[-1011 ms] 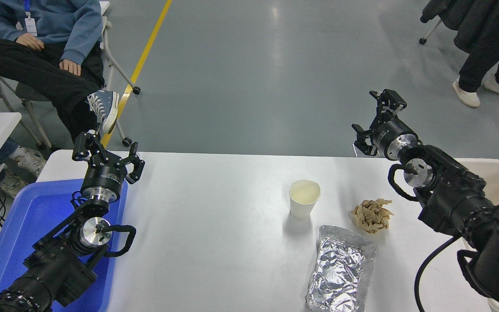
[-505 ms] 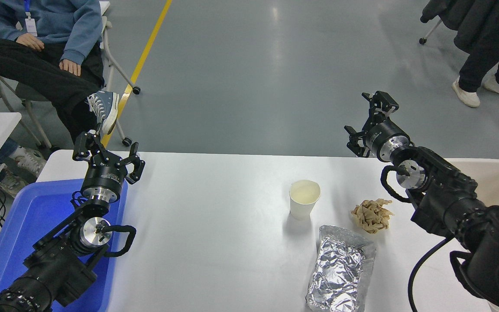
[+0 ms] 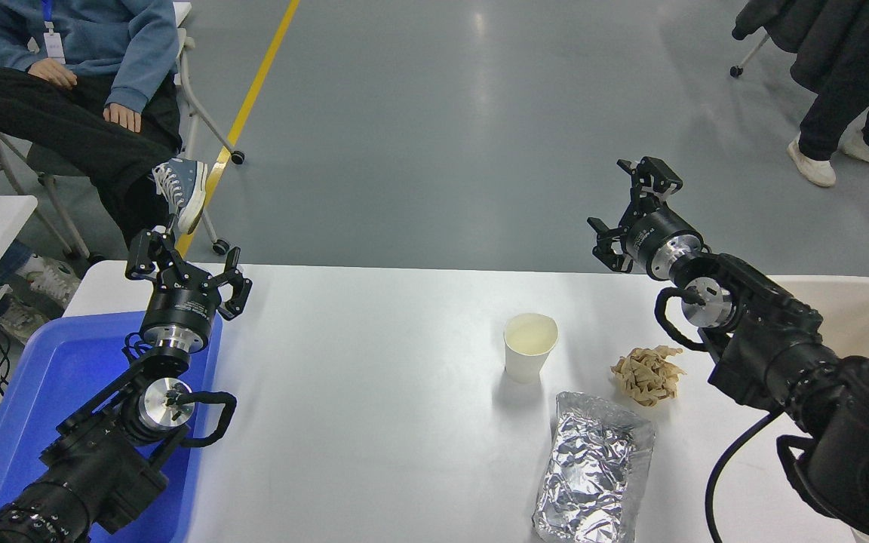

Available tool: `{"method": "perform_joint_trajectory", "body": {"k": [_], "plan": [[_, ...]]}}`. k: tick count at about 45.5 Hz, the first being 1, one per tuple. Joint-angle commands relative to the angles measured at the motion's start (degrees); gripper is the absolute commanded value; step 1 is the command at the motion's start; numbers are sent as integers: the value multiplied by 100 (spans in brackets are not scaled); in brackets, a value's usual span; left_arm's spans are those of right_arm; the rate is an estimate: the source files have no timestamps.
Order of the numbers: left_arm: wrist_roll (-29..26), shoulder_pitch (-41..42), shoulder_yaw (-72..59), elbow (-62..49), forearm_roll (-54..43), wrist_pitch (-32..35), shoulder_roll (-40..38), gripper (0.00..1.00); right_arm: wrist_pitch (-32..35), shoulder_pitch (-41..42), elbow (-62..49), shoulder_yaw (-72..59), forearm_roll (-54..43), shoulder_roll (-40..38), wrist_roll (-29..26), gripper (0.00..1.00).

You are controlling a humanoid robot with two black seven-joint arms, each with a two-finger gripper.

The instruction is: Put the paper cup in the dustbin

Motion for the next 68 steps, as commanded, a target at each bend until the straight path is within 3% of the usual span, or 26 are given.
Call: {"method": "perform_joint_trajectory", "body": {"k": [1, 19, 27, 34, 48, 68], "plan": [[1, 0, 0, 1, 0, 1, 1, 100, 259, -43, 1413, -316, -642, -915, 4, 100], [1, 0, 0, 1, -9, 1, 1, 100, 224, 133, 3049, -316, -4201, -1285, 21, 100], [1, -9, 0, 1, -9, 1, 1, 100, -21, 124, 3128, -474, -6117, -1136, 241, 100], [-8, -9, 0, 1, -9, 1, 1, 100, -548, 141, 3304, -921, -7242, -1144, 364, 100], [1, -9, 0, -8, -9, 1, 1, 100, -1744, 124, 3278, -2021, -8597, -1162, 364, 100], [1, 0, 0, 1, -9, 1, 1, 100, -1868, -25, 3014, -2074, -8808, -1118, 320, 100]]}}
